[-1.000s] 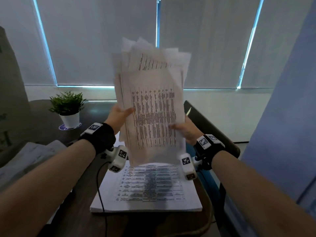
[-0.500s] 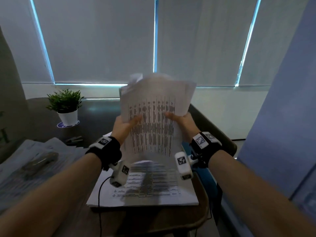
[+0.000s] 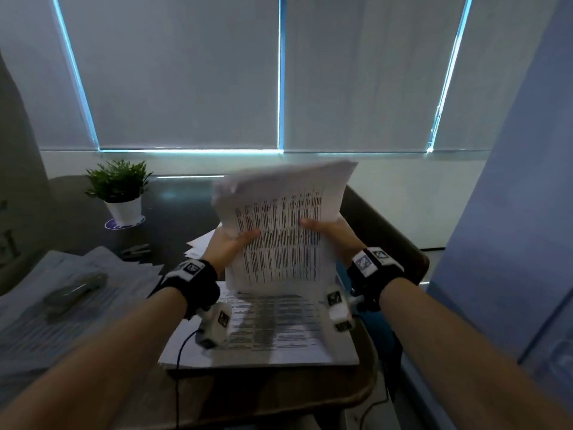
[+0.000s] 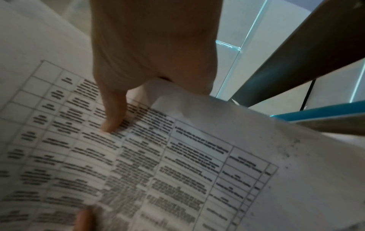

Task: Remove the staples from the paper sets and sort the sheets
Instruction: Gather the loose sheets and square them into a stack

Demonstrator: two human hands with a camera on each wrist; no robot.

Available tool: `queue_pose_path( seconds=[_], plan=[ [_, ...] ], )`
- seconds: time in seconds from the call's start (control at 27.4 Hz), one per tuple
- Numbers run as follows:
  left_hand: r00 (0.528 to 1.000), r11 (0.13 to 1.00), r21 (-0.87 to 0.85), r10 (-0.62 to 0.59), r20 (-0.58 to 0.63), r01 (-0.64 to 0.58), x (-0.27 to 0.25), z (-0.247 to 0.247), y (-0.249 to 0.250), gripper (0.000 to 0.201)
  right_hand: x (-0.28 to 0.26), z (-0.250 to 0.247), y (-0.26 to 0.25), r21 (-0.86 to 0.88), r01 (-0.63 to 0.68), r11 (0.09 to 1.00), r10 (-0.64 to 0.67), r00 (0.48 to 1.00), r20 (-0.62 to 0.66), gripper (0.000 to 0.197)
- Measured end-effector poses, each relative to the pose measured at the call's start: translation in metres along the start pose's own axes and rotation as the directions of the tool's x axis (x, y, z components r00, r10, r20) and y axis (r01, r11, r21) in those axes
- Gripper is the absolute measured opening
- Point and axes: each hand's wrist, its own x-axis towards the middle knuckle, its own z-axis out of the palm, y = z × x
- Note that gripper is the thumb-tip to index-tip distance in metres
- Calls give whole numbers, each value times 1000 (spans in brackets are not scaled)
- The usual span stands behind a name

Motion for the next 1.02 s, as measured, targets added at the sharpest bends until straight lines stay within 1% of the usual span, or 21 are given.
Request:
queue_pose_path(
  seconds=[0.04, 0.11, 0.15, 0.18, 0.22, 0.26, 0.29, 0.33, 0.37, 0.4, 0.44, 0.48, 0.55, 0.62, 0.66, 0.73, 0.77, 0.84, 0.88, 0.95, 1.02],
  plan=[
    [997, 999, 37, 26, -77, -23, 4, 5, 7, 53, 2, 1, -5, 5, 1, 1000, -1, 998, -62, 55],
    [984, 999, 39, 38, -171, -31, 23, 9, 17, 38, 10, 1, -15, 36, 55, 998, -49, 987, -153, 53],
    [984, 998, -12, 53, -173, -56, 31, 10, 22, 31, 19, -3, -11, 50, 84, 995, -74, 982, -174, 60],
    [982, 995, -74, 52, -182, -67, 37, 10, 26, 26, 21, -5, -11, 37, 77, 996, -67, 973, -219, 77],
    [972, 987, -138, 49, -230, -83, 41, 9, 30, 24, 16, -6, -13, 5, 53, 999, -50, 956, -290, 98],
    [958, 971, -216, 33, -285, -97, 46, 6, 32, 22, 9, -8, -12, -17, -1, 1000, -5, 939, -345, 109],
    [947, 944, -312, 3, -320, -109, 45, 7, 37, 20, 1, -7, -8, -5, -88, 996, 80, 924, -374, 103],
    [943, 916, -392, -50, -328, -88, 46, 7, 34, 24, -8, -4, -1, 71, -203, 977, 215, 919, -331, 87],
    [943, 896, -443, -114, -312, -38, 44, 10, 33, 32, -13, -3, 11, 163, -300, 940, 329, 923, -201, 75],
    [947, 865, -500, -187, -261, 33, 43, 12, 27, 39, -20, 1, 16, 245, -345, 906, 366, 930, -45, 65],
    [949, 812, -576, -246, -195, 93, 37, 18, 23, 41, -23, 6, 19, 308, -352, 884, 355, 934, 47, 58],
    [951, 752, -643, -284, -122, 142, 33, 22, 17, 38, -19, 6, 24, 370, -325, 870, 314, 945, 91, 52],
    [948, 713, -684, -302, -97, 157, 26, 26, 5, 28, -10, 8, 23, 447, -295, 845, 305, 951, 51, 51],
    [928, 769, -631, -305, -215, 107, 22, 9, -3, 16, -6, 0, 25, 407, -240, 881, 280, 959, -41, 46],
    [906, 791, -607, -312, -286, 81, 21, -6, -6, 16, -7, -7, 24, 375, -215, 902, 261, 962, -76, 43],
    [889, 821, -570, -284, -359, 32, 23, -42, -16, 31, -8, -27, 24, 263, -171, 950, 217, 963, -157, 42],
    [905, 862, -507, -236, -353, 27, 24, -59, -22, 38, -10, -36, 23, 213, -156, 965, 195, 965, -177, 42],
    [953, 952, -301, -143, -266, 59, 20, -79, -25, 46, -17, -42, 14, 132, -113, 985, 136, 975, -177, 39],
    [968, 974, -218, -114, -224, 65, 18, -83, -25, 48, -21, -40, 7, 109, -78, 991, 94, 983, -157, 38],
    [979, 996, -83, -46, -196, 30, 13, -86, -24, 39, -25, -36, 1, 68, -28, 997, 35, 993, -111, 37],
    [974, 1000, -23, -21, -223, 17, 8, -87, -28, 29, -28, -34, 5, 38, -41, 998, 44, 995, -94, 36]
  ],
)
